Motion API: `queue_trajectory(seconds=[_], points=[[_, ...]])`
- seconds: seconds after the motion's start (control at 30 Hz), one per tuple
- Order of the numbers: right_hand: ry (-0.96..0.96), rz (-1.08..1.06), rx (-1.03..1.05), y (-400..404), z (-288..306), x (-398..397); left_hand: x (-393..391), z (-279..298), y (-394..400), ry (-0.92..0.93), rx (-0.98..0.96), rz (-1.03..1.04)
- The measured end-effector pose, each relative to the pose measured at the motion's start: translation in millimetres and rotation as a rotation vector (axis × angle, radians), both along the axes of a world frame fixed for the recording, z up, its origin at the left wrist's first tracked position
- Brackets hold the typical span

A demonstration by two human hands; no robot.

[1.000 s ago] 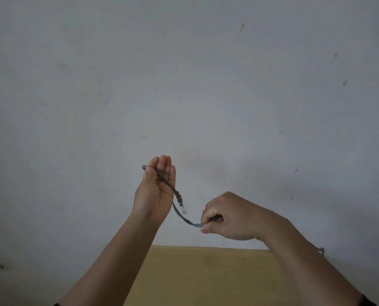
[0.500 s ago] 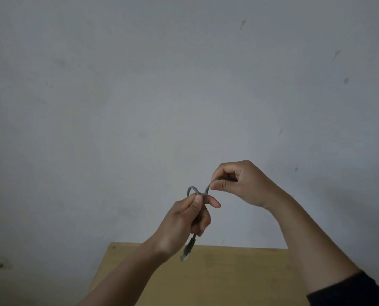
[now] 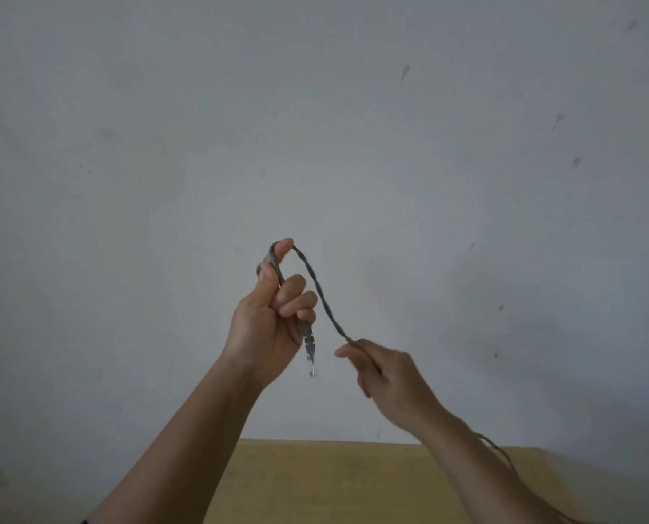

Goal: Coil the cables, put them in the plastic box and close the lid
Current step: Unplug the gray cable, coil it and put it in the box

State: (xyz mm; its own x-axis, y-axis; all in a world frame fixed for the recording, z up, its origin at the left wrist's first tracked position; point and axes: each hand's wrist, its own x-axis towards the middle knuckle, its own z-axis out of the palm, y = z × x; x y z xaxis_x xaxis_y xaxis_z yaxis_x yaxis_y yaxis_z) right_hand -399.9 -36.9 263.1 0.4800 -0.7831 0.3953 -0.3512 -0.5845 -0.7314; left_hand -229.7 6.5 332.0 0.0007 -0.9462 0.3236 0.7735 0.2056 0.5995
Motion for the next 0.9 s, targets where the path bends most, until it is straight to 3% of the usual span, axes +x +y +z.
queue_trajectory(seconds=[0.17, 0.3, 0.5, 0.6, 0.7, 0.77, 0.9], points=[[0.401, 0.103, -0.175, 24, 1, 15, 6, -4, -10, -0.165, 0.093, 0.119], [0.575, 0.139, -0.181, 38, 13, 19, 10, -24, -14, -0.288, 0.159, 0.205], [0.786, 0.127, -0.131, 43, 18, 21, 2, -42, -17, -0.129, 0.213, 0.252], [0.752, 0.163, -0.068, 43, 24, 20, -3, -48, -16, -0.312, 0.199, 0.280], [0.643, 0.172, -0.113, 34, 49, 14, -15, -59, -5, -0.755, 0.152, 0.292], [0.592, 0.162, -0.063, 26, 65, 6, -26, -65, 6, -0.952, 0.112, 0.202], [0.374, 0.220, 0.143, 7, 85, -20, -31, -72, 21, -0.987, 0.103, 0.071]])
